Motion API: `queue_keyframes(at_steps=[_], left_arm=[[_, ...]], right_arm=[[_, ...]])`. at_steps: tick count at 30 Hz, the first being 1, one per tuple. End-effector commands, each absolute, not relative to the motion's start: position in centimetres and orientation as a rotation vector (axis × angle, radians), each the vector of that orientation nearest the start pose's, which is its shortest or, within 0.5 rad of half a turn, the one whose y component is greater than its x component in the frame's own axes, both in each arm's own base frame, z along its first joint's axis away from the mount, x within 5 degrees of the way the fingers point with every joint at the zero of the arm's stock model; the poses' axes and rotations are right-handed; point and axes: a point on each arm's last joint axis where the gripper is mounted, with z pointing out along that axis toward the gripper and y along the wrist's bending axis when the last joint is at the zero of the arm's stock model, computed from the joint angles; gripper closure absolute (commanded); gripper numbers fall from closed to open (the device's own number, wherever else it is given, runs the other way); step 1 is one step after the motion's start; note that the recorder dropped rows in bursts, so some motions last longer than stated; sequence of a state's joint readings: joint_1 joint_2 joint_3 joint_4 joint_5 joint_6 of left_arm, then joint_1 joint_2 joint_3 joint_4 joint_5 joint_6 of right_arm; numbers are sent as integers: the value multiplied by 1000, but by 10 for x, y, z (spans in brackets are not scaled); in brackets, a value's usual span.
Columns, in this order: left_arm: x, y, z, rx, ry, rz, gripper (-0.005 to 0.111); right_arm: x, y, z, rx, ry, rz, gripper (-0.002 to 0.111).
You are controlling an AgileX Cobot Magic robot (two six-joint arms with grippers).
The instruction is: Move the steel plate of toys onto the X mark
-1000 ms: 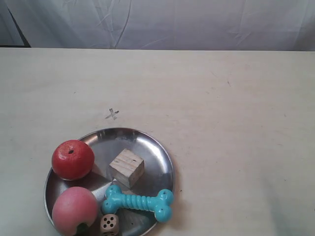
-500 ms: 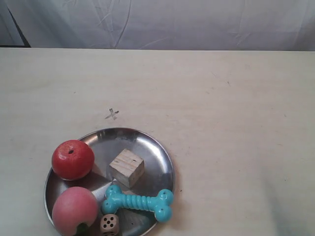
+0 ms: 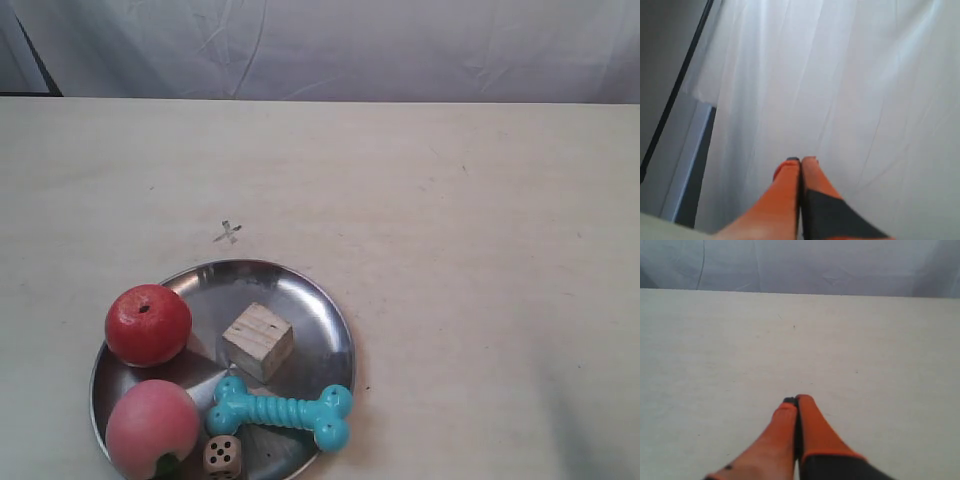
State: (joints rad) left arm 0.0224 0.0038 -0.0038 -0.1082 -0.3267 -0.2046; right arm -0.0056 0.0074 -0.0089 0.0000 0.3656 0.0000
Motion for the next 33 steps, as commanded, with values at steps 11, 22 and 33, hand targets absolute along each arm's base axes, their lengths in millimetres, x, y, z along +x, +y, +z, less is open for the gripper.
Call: queue_keyframes(at_steps=[11,22,33], left_arm=[[42,20,250,-643,871,-666,106],[54,8,224,-755,1182,-785,106],[58,-2,272,-671,1371,-753,107]], right_arm=[[50,-5,239,210,1198,185,108],[51,-15,233,867,1016,901,108],[75,3,298,511,1525,550,109]])
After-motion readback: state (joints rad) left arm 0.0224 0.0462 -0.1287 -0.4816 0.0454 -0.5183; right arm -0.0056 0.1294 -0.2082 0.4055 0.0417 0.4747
